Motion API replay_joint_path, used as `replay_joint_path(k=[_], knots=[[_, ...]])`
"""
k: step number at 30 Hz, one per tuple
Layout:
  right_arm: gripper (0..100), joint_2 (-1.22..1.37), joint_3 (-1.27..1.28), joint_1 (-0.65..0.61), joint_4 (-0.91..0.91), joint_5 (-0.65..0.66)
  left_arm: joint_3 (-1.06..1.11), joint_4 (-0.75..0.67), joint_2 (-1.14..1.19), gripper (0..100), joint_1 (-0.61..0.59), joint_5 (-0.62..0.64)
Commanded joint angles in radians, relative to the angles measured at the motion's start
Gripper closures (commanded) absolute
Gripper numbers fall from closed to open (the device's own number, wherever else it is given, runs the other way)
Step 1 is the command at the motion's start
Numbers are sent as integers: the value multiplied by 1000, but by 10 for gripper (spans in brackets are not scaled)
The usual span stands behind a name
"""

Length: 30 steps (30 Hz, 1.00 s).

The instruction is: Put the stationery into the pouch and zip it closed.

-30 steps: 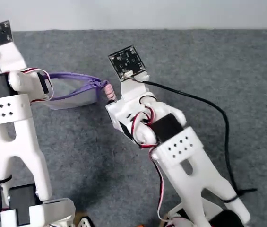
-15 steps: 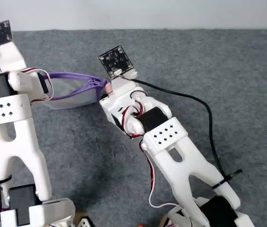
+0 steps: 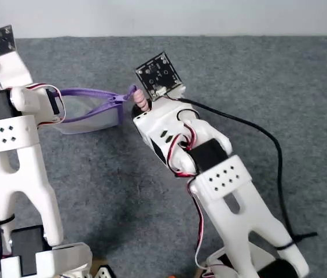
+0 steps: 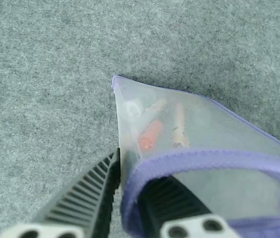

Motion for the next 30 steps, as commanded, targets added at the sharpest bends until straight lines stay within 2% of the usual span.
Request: replay_joint_path(k=[1,4,10,14,22,24,30], knots=[[991,-77,-9,7,-12,29,-77,15,-17,963,12,8],[991,-102,-9,8,-13,52,-140,34,-32,881,25,23],[991,-127,-9,15,-22,46,-193,29,-221,751,87,161],[991,-133,-12,15,-28,48,-171,29,-328,741,121,201],[991,-156,-15,8,-125,57,-162,31,-557,742,118,195],[991,-176,-15,8,-131,92,-127,31,-586,742,118,195],[991,-294,-15,16,-130,178,41,20,-641,742,-21,195]])
